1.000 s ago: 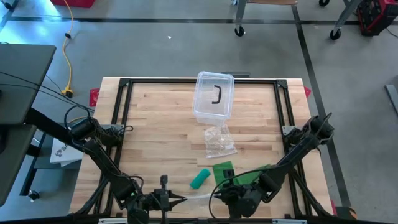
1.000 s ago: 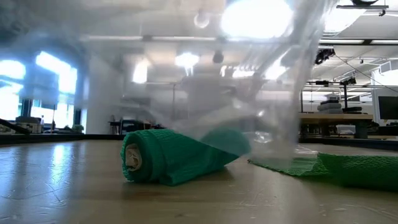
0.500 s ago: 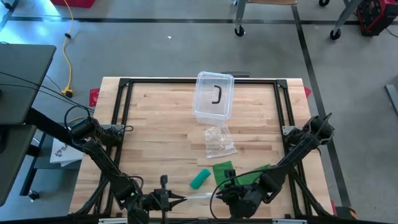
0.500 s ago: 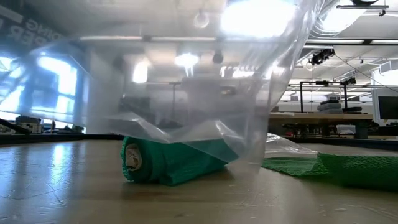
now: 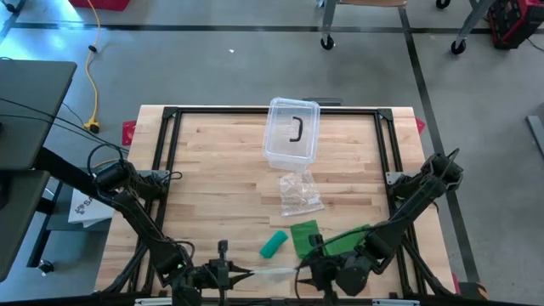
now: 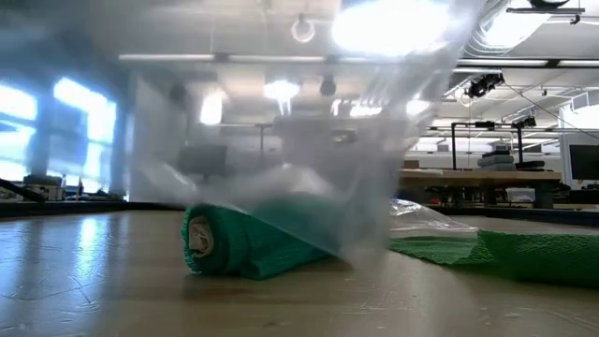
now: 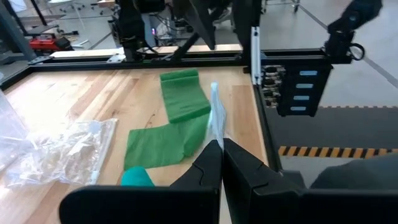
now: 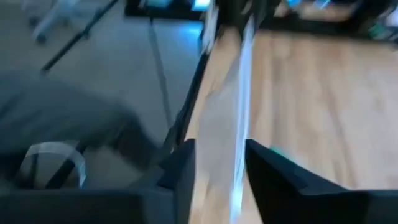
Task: Roll bandage
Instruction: Put the blue bandage into the transparent zip bag
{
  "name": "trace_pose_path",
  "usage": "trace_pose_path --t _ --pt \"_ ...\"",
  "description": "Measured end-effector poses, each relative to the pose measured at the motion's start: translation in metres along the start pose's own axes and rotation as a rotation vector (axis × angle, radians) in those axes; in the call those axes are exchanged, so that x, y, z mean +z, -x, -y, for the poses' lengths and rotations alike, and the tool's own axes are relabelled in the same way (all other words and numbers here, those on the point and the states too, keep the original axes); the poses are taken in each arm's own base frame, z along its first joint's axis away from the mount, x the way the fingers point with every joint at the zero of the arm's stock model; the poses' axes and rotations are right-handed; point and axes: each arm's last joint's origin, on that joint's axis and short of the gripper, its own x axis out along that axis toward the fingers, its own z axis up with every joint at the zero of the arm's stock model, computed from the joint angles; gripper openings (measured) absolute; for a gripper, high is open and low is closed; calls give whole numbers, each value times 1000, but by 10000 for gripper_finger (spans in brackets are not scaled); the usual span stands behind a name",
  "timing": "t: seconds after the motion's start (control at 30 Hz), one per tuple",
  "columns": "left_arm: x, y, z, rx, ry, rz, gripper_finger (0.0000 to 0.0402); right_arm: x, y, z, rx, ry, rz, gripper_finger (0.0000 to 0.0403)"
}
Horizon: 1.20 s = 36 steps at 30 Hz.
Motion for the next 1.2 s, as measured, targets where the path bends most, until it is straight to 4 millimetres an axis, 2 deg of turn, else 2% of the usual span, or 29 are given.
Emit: trace_pose_path --t 0.1,0.17,0.33,0.53,0.87,1.2 --pt "1 -2 -1 7 7 0 0 7 -4 6 -66 -25 64 162" --pt "1 -2 -2 8 7 0 0 9 -11 12 -68 -48 84 169" --pt "1 -6 -4 -10 11 -14 0 3 -38 25 -110 -64 66 163" --pt "2 -10 -6 -12 15 -21 0 1 -55 35 -79 -77 52 148" --pt "2 -12 -8 -11 18 -24 0 0 -61 33 27 -42 46 147" --pt "2 -12 -8 -12 18 -24 0 3 -63 37 57 -91 51 147"
